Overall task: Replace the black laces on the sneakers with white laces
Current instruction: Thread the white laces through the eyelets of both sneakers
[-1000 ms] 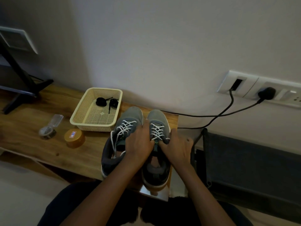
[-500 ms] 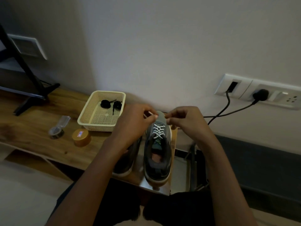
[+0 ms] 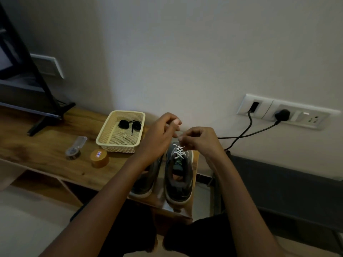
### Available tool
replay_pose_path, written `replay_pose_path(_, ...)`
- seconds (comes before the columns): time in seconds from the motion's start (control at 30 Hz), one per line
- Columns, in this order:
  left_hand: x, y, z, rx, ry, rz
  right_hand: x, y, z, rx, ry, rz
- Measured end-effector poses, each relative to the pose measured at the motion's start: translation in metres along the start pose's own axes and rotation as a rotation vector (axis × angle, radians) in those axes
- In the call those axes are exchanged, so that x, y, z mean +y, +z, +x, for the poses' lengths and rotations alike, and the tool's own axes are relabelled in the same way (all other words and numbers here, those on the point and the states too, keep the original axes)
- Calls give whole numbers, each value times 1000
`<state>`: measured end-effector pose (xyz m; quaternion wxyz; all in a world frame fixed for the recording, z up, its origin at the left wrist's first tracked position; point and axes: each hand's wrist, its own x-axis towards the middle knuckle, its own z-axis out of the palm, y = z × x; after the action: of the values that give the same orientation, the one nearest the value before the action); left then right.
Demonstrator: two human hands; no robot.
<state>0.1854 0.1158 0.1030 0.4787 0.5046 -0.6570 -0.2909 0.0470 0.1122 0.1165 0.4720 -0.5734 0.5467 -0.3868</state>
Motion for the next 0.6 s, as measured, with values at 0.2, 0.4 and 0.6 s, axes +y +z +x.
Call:
replay_pose_path(0.2, -38, 20, -38, -86, -274, 160, 35, 2, -34, 22, 189, 116)
replay_pose_path(0.4, -61, 38, -45, 53, -250, 194, 63, 8, -25, 15, 102, 0)
replay_pose_path(0.6, -71, 46, -42, 153, -368, 149, 96, 16, -15, -30, -9, -635)
